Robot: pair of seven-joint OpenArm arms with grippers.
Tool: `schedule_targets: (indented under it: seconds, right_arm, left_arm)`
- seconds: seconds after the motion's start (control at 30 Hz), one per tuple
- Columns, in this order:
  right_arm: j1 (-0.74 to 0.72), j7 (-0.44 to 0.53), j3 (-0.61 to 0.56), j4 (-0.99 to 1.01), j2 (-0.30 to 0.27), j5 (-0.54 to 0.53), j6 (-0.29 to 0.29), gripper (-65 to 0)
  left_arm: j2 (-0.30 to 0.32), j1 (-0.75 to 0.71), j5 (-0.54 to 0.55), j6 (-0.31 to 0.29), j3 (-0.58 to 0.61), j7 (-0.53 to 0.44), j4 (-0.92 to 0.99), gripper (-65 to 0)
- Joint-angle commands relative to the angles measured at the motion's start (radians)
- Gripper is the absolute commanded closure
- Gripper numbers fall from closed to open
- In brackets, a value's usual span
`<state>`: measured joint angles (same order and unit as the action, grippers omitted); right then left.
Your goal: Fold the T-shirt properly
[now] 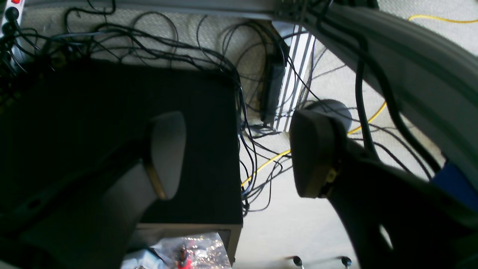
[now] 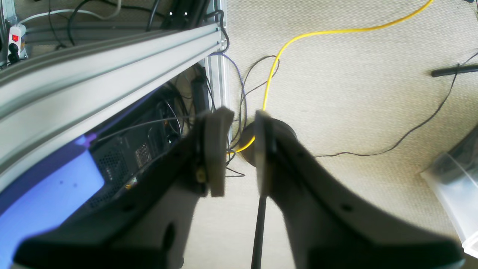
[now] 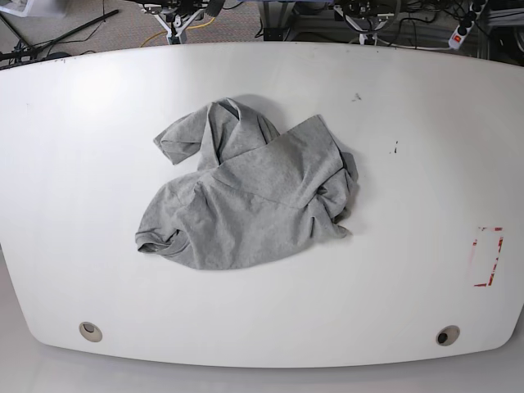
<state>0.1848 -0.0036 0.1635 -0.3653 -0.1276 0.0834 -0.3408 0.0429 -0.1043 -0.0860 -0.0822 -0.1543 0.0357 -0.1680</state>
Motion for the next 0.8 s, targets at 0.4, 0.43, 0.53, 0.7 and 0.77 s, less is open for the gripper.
schedule_targets:
  seconds: [0.4,0.43,0.53,0.7,0.77]
  right_arm:
    - [-0.005,0.007,0.001,-0.007,0.009,0.005,-0.001,-12.5]
    - [-0.005,0.007,0.001,-0.008,0.009,0.005,-0.001,-12.5]
    - [-0.005,0.007,0.001,-0.011,0.009,0.005,-0.001,-12.4]
    - [0.003,0.007,0.001,-0.024,0.009,0.002,-0.001,-12.2]
    - [0.028,0.007,0.003,-0.057,0.009,-0.003,-0.001,-12.2]
  left_arm:
    - [0.008,-0.005,0.001,-0.001,-0.014,0.0,-0.005,-40.6]
    - [0.008,-0.005,0.001,-0.001,-0.014,0.0,-0.005,-40.6]
    - [0.008,-0.012,0.001,-0.001,-0.014,-0.001,-0.009,-40.6]
    - [0.008,-0.068,0.002,-0.001,-0.015,-0.046,-0.078,-40.6]
    - [0.008,-0.108,0.002,-0.001,-0.015,-0.082,-0.126,-40.4]
